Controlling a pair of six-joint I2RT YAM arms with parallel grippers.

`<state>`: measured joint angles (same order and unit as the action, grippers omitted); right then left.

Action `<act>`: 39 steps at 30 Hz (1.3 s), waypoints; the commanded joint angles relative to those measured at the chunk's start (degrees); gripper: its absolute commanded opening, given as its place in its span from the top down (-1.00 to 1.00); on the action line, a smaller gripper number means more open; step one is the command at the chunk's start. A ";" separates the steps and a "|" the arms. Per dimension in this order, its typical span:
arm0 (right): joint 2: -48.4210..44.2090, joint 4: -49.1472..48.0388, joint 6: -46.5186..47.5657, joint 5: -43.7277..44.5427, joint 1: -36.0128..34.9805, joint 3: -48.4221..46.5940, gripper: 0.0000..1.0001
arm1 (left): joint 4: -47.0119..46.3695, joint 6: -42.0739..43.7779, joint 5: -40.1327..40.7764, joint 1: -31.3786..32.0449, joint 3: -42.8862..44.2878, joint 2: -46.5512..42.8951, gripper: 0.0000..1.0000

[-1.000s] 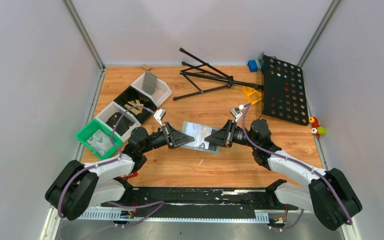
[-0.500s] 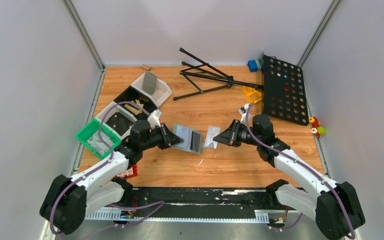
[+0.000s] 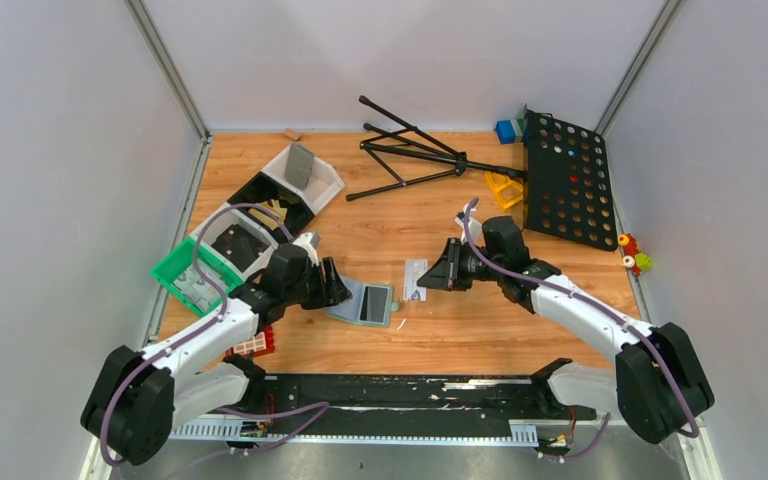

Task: Take the credit cards out of the card holder
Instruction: Place the credit card in the storage box.

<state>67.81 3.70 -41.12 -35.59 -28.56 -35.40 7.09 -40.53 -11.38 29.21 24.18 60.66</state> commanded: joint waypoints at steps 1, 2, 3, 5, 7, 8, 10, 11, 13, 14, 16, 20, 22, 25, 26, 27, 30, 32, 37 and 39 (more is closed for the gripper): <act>1.74 -1.53 2.34 -1.47 -1.17 -4.12 1.00 | 8.83 4.06 8.16 -0.12 5.28 -5.62 -0.37; 2.07 -1.65 2.31 -1.56 -1.49 -4.56 1.00 | 10.22 4.43 8.68 -0.12 5.84 -6.98 -0.40; 2.48 -1.80 2.35 -1.65 -1.74 -4.92 1.00 | 11.54 4.72 8.98 -0.12 6.45 -8.57 -0.42; 3.11 -2.39 2.38 -1.83 -2.32 -5.78 1.00 | 12.58 5.08 7.51 -0.12 7.16 -11.80 -0.47; 3.81 -3.13 2.07 -2.40 -3.19 -6.28 1.00 | 11.20 4.71 3.53 -0.12 7.10 -14.94 -0.50; 4.08 -5.36 1.68 -2.97 -3.59 -6.36 1.00 | 10.26 4.32 0.76 -0.12 6.94 -16.37 -0.51; 4.72 -8.33 0.63 -4.38 -4.46 -6.71 1.00 | 7.42 2.46 -4.32 -0.12 6.73 -18.73 -0.51; 5.05 -9.89 -0.03 -5.39 -4.88 -6.97 1.00 | 5.49 0.98 -7.02 -0.12 6.65 -19.45 -0.51; 5.59 -13.01 -1.18 -7.12 -5.78 -7.45 1.00 | 1.11 -2.06 -12.09 -0.12 6.43 -20.52 -0.51; 5.72 -14.29 -1.59 -7.88 -6.19 -7.78 1.00 | -1.29 -3.70 -14.32 -0.12 6.28 -20.78 -0.49; 5.75 -16.66 -2.58 -9.35 -6.75 -8.32 1.00 | -4.99 -6.70 -17.08 -0.12 6.22 -21.12 -0.45; 4.96 -20.69 -4.84 -11.66 -6.98 -8.45 1.00 | -8.95 -10.52 -18.65 -0.12 5.96 -21.27 -0.32; 4.32 -22.39 -5.86 -12.64 -6.97 -8.37 1.00 | -11.08 -12.19 -19.97 -0.12 5.48 -20.97 -0.27; 4.21 -25.09 -8.14 -14.28 -7.02 -8.31 1.00 | -17.77 -16.64 -22.69 -0.12 3.57 -20.38 -0.16; 4.37 -26.79 -9.40 -15.09 -7.05 -8.12 1.00 | -20.15 -18.07 -23.33 -0.12 2.92 -20.22 -0.12; 4.61 -28.97 -10.87 -15.99 -7.04 -7.85 1.00 | -22.07 -19.31 -23.76 -0.12 2.41 -20.09 -0.09; 4.89 -33.88 -14.73 -17.76 -7.28 -7.16 1.00 | -23.95 -20.75 -24.30 -0.12 2.04 -19.72 -0.06; 4.84 -34.03 -14.96 -17.75 -7.65 -7.29 1.00 | -24.20 -21.09 -24.46 -0.12 2.12 -19.68 -0.06; 5.56 -33.63 -14.61 -17.25 -8.20 -7.83 1.00 | -25.39 -21.91 -25.20 -0.03 2.06 -19.28 0.00; 6.31 -33.79 -14.60 -17.48 -8.63 -8.13 1.00 | -26.72 -22.59 -25.47 -0.03 1.70 -19.33 0.04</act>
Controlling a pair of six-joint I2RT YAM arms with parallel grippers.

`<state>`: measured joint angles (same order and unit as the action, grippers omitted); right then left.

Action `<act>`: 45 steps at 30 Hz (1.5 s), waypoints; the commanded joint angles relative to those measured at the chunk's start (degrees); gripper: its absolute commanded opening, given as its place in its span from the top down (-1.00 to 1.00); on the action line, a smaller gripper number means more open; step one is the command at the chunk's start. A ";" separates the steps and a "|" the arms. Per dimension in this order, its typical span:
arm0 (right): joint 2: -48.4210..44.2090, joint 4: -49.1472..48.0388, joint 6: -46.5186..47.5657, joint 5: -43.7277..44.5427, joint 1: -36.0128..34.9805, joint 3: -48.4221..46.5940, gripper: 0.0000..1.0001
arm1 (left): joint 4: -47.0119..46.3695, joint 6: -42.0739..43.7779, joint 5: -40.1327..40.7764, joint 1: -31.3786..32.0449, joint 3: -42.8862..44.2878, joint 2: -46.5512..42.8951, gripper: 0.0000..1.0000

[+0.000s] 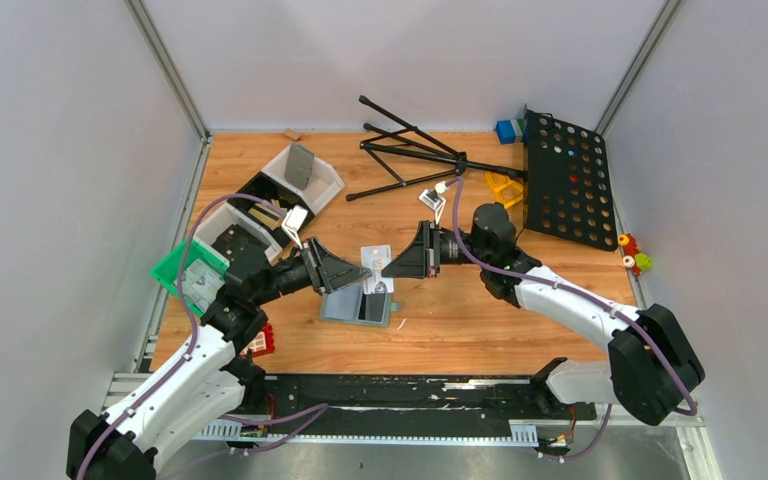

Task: Take the credit cards out of the card holder
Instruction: Place the credit card in the storage box.

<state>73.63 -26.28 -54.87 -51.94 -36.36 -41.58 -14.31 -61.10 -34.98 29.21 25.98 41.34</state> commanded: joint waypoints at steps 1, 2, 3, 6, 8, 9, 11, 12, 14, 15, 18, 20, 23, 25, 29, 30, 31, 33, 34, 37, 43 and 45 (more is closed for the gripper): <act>0.85 -3.89 -0.76 -1.15 -1.08 -2.13 1.00 | -5.62 -2.22 -1.90 -0.03 -0.13 -0.01 0.07; 1.25 -3.82 -0.63 -1.13 -1.36 -2.27 1.00 | -5.60 -2.24 -1.85 -0.03 -0.09 -0.03 0.13; 1.61 -3.67 -0.47 -1.03 -1.62 -2.39 1.00 | -5.44 -2.14 -1.87 -0.03 -0.05 0.07 0.25; 2.19 -3.00 0.18 -0.60 -1.74 -2.54 0.96 | -4.33 -1.55 -1.42 -0.03 0.27 -0.07 0.63; 2.31 -2.67 0.60 -0.32 -1.74 -2.33 0.63 | -2.95 -1.38 -0.72 -0.03 0.55 -0.17 0.99; 2.08 -2.45 0.81 0.17 -1.75 -2.05 0.37 | -1.93 -0.89 -0.37 -0.08 0.87 -0.20 1.00; 0.95 -0.63 2.04 2.36 -1.63 -1.42 0.13 | 2.96 1.63 0.88 -0.07 2.73 -0.44 1.00; 0.33 1.20 3.18 3.50 -1.49 -1.51 0.06 | 6.49 3.64 2.20 -0.11 4.00 -0.56 1.00; -1.11 6.20 5.68 6.06 -1.19 -1.92 -0.19 | 19.19 9.51 7.73 -0.16 8.20 -0.90 1.00; -1.66 8.36 7.02 7.18 -1.11 -2.19 -0.25 | 25.10 12.30 11.57 -0.13 10.69 -0.98 1.00; -3.27 15.79 11.12 11.29 -1.02 -3.25 -0.33 | 41.82 16.87 28.72 -0.12 17.55 -1.48 1.00; -3.88 21.22 14.18 13.95 -1.02 -4.57 -0.33 | 49.04 18.18 40.86 -0.16 21.11 -1.65 1.00; -4.54 25.82 16.66 16.08 -1.00 -5.62 -0.31 | 59.16 19.56 58.37 -0.44 26.94 1.10 1.00; -4.90 28.85 17.68 16.96 -1.00 -5.89 -0.30 | 67.09 18.69 69.30 -0.90 30.58 4.76 1.00; -6.25 33.07 18.91 19.65 -0.97 -5.92 -0.28 | 79.87 7.33 87.45 -2.64 35.62 13.12 1.00; -6.71 33.36 18.88 20.01 -0.95 -5.70 -0.28 | 80.92 6.23 88.22 -3.75 36.05 14.68 1.00; -7.31 33.35 18.71 20.05 -0.98 -5.33 -0.28 | 81.39 5.65 88.61 -5.29 36.41 16.07 1.00; -8.33 33.65 18.31 19.95 -0.92 -5.09 -0.28 | 80.79 6.13 88.66 -9.78 36.49 18.16 1.00; -8.75 34.10 18.40 19.66 -0.96 -5.16 -0.28 | 79.69 6.95 89.05 -12.29 36.17 18.54 1.00; -9.85 36.38 19.04 19.57 -0.97 -5.65 -0.28 | 75.93 8.41 91.80 -19.39 33.96 17.98 1.00; -12.13 39.12 19.43 19.64 -1.02 -5.79 -0.28 | 67.77 13.94 87.58 -32.17 29.68 21.19 1.00; -12.80 39.80 19.50 20.05 -1.05 -5.81 -0.28 | 66.61 14.07 85.51 -33.31 29.57 24.03 1.00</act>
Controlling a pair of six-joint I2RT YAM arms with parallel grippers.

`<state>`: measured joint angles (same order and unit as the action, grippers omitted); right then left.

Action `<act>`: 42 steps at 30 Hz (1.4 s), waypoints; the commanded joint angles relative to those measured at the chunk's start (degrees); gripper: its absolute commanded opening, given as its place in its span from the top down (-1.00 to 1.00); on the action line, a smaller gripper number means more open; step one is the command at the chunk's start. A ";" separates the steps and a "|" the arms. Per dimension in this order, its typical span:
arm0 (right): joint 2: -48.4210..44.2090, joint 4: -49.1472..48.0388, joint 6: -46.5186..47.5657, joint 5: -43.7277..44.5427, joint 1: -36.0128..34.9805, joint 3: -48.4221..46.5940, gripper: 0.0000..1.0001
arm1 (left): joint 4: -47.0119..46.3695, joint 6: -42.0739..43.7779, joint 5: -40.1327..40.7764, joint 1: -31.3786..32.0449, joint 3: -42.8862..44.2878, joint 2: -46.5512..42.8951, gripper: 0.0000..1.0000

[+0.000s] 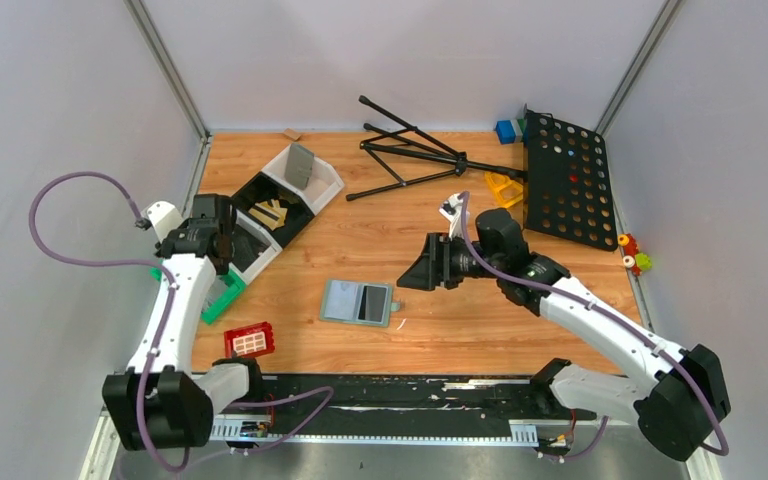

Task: Take the credit cards out of the card holder
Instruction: Place the credit card in the storage box.

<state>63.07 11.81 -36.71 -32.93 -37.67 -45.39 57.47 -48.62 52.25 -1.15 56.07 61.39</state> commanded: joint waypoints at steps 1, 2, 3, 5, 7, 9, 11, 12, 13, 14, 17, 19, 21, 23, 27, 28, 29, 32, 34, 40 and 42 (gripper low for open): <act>-2.52 2.00 1.44 1.15 0.31 -2.02 -0.28 | -5.58 1.41 -2.13 -3.06 -0.46 5.21 1.00; -2.82 2.37 1.55 1.42 0.31 -2.01 -0.28 | -5.94 1.08 -2.36 -3.20 -0.38 6.31 1.00; -3.21 2.76 1.71 1.72 0.30 -1.92 -0.28 | -6.51 0.84 -2.72 -3.29 -0.28 7.30 1.00; -3.57 3.34 1.84 2.19 0.29 -1.53 -0.29 | -7.90 1.20 -4.28 -3.62 -0.05 9.32 0.99; -4.15 3.49 1.97 2.66 0.34 -1.02 -0.29 | -8.54 1.59 -6.48 -3.82 0.89 12.22 0.99; -4.36 3.69 2.09 3.16 0.33 -0.64 -0.29 | -8.40 1.52 -6.11 -3.93 1.89 14.71 1.00; -4.47 4.04 2.36 3.43 0.40 -0.65 -0.29 | -8.33 1.53 -5.17 -4.74 2.63 16.92 1.00; -4.47 4.21 2.49 3.65 0.39 -0.67 -0.29 | -8.22 1.49 -5.10 -5.56 2.98 18.09 1.00; -4.39 4.41 2.69 3.92 0.28 -0.67 -0.29 | -8.36 1.66 -5.60 -6.35 3.24 19.15 1.00; -4.29 4.52 2.83 4.26 0.31 -0.67 -0.29 | -8.34 1.74 -6.12 -7.03 3.50 20.09 1.00; -3.66 4.47 3.11 4.79 0.32 -0.73 -0.30 | -7.67 1.23 -7.15 -7.63 4.49 22.85 1.00; -2.78 4.22 3.26 4.80 0.33 -0.91 -0.31 | -7.30 0.65 -7.84 -7.56 5.05 23.49 1.00; -2.12 4.93 3.06 5.73 0.36 -1.01 -0.31 | -8.31 1.13 -9.17 -7.63 4.57 22.67 0.41; -1.70 5.60 2.88 7.54 0.32 -0.75 -0.32 | -10.26 3.09 -11.29 -7.59 4.15 21.30 -0.04; -1.72 4.34 2.22 7.79 0.49 0.76 -0.32 | -9.74 4.36 -11.92 -7.64 4.44 18.72 -0.21; -1.72 4.16 2.02 7.79 0.45 0.97 -0.32 | -8.96 4.22 -11.61 -7.64 4.70 18.03 -0.22; -1.72 3.87 1.97 7.79 0.44 1.07 -0.32 | -8.26 4.30 -11.61 -7.63 4.98 17.41 -0.22; -1.24 3.57 2.07 8.37 0.43 1.23 -0.32 | -9.09 7.29 -17.62 -7.45 4.85 14.31 -0.23; -0.60 3.72 2.33 9.46 0.47 1.18 -0.32 | -11.89 10.91 -23.45 -5.86 3.23 10.75 -0.24; 2.11 5.83 2.60 16.84 0.27 2.31 -0.39 | -19.02 19.64 -43.24 4.88 -5.79 -4.99 -0.47; 3.39 6.39 2.51 19.89 -0.29 2.78 -0.46 | -20.63 20.31 -48.56 8.44 -9.93 -9.64 -0.52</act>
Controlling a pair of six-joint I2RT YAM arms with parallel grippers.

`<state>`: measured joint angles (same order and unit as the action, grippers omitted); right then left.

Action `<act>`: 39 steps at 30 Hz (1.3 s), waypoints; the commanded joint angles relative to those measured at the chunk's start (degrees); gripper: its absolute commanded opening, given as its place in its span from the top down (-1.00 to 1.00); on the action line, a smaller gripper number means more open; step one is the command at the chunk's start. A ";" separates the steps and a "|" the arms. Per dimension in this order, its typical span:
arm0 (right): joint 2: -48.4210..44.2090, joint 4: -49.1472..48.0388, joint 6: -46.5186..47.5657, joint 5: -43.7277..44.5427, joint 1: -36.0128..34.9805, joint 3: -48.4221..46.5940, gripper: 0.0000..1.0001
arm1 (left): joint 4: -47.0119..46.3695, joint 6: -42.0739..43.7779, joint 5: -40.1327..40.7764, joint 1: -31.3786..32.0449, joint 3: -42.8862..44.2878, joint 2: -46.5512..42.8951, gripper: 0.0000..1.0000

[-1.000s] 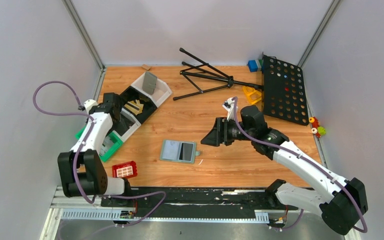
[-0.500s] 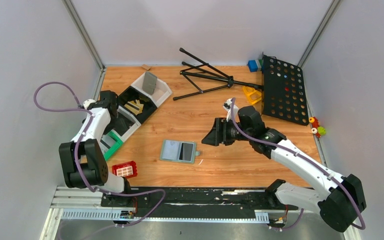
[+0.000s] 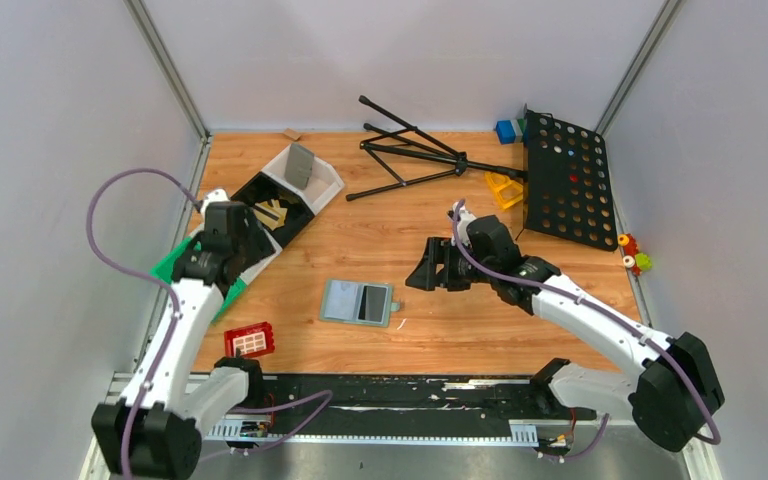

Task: Take the credit cards out of the card holder
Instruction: Place the credit card in the storage box, then remove the credit card from the card holder.

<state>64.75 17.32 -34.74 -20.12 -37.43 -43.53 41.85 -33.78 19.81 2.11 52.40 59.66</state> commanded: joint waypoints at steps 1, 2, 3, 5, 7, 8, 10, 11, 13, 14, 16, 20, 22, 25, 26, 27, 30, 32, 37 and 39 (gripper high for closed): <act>2.75 0.82 0.43 8.26 -0.88 1.06 -0.49 | -5.14 5.37 -17.58 7.16 -7.70 -9.38 -0.54; 3.81 0.47 0.16 8.96 -1.12 1.20 -0.51 | -5.06 5.36 -19.03 8.74 -8.97 -10.50 -0.54; 4.95 -0.31 -0.08 9.26 -1.53 1.31 -0.52 | -5.36 5.45 -21.48 10.37 -10.19 -11.44 -0.55; 8.07 -1.77 -0.78 10.53 -3.37 0.99 -0.52 | -6.39 4.84 -25.38 13.02 -12.68 -12.85 -0.55; 11.23 -2.71 -1.30 12.07 -5.40 -0.25 -0.51 | -8.87 3.34 -28.54 15.46 -16.01 -14.19 -0.55; 12.88 -2.81 -1.57 12.74 -6.40 -1.29 -0.48 | -10.13 2.19 -29.68 16.61 -17.37 -14.56 -0.55; 16.66 -3.09 -2.30 13.92 -8.36 -3.36 -0.42 | -12.38 -0.03 -30.10 19.38 -19.66 -14.94 -0.57; 18.25 -3.11 -2.57 14.68 -9.16 -4.30 -0.39 | -13.00 -0.75 -29.10 20.50 -20.48 -14.61 -0.59; 21.05 -3.55 -3.31 16.02 -10.59 -5.87 -0.36 | -14.47 -1.55 -27.94 21.77 -21.94 -13.34 -0.60; 22.16 -3.91 -3.68 16.48 -11.24 -6.27 -0.35 | -15.43 -1.74 -28.22 21.94 -22.64 -12.48 -0.60; 24.28 -5.00 -4.33 17.00 -12.11 -6.66 -0.31 | -16.81 -1.67 -28.86 21.97 -23.93 -10.80 -0.60; 28.17 -5.70 -4.74 17.21 -12.92 -7.94 -0.11 | -19.38 -0.28 -30.82 22.06 -25.07 -9.48 -0.54; 29.25 -6.12 -4.67 17.30 -12.93 -8.27 -0.02 | -19.11 0.44 -30.88 22.06 -25.15 -9.54 -0.54; 30.25 -6.61 -3.61 17.50 -12.93 -8.68 0.03 | -19.61 0.92 -31.09 22.06 -25.73 -9.21 -0.54; 30.56 -6.15 -3.22 17.83 -12.93 -9.16 0.10 | -20.37 0.71 -31.79 22.06 -26.03 -8.81 -0.54; 30.82 -5.80 -2.81 18.02 -12.84 -9.60 0.23 | -21.10 0.44 -32.33 22.06 -26.33 -8.48 -0.55; 30.86 -4.78 -1.71 18.18 -12.60 -9.93 0.69 | -21.77 0.23 -32.18 22.06 -26.56 -6.72 -0.55; 30.35 -4.42 -1.17 18.25 -12.27 -9.66 0.87 | -21.72 0.12 -31.60 22.06 -26.56 -5.92 -0.56; 27.90 -5.55 1.13 15.30 -10.65 -7.97 1.00 | -24.23 -0.01 -33.80 22.06 -27.44 -4.14 -0.56; 26.89 -6.26 2.17 13.56 -10.27 -7.51 1.00 | -25.82 0.19 -36.14 22.06 -27.80 -3.26 -0.54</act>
<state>95.26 13.37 -35.68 -3.81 -48.71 -51.37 20.67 -34.04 -12.40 23.99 25.10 55.20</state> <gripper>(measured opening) 0.043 0.780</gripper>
